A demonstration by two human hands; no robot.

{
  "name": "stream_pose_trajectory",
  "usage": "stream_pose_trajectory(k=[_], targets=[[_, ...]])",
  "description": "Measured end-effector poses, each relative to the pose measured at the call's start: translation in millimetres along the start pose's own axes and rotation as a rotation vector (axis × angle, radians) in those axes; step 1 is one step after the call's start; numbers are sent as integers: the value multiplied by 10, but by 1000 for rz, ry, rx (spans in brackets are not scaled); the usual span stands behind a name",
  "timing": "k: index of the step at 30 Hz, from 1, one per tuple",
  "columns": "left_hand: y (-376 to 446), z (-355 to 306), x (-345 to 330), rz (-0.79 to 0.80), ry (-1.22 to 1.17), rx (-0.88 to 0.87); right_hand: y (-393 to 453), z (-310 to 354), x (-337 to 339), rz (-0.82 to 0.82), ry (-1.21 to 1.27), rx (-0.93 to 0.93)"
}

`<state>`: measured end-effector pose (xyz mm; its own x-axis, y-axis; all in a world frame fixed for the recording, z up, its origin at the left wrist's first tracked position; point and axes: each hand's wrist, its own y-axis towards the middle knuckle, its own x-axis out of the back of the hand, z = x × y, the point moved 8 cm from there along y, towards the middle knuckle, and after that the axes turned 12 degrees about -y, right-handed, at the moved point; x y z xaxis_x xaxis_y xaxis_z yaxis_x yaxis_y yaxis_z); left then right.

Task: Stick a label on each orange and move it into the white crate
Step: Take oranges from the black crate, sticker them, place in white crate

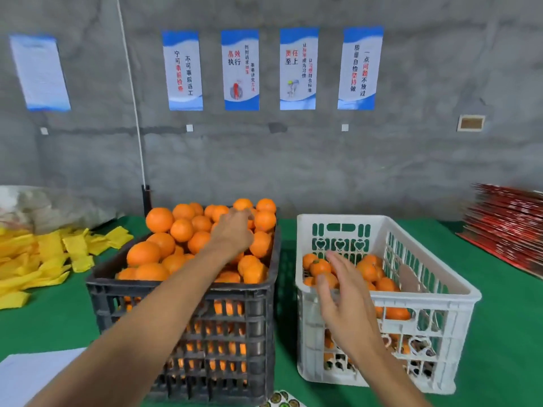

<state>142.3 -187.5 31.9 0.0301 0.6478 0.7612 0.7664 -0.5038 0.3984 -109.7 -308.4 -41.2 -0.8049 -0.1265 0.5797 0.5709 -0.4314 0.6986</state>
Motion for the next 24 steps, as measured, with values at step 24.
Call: stream_pose_trajectory(k=[24], targets=[[-959,-807,461,-83,-367,-512,-22,463,-212,-18,-67,228]])
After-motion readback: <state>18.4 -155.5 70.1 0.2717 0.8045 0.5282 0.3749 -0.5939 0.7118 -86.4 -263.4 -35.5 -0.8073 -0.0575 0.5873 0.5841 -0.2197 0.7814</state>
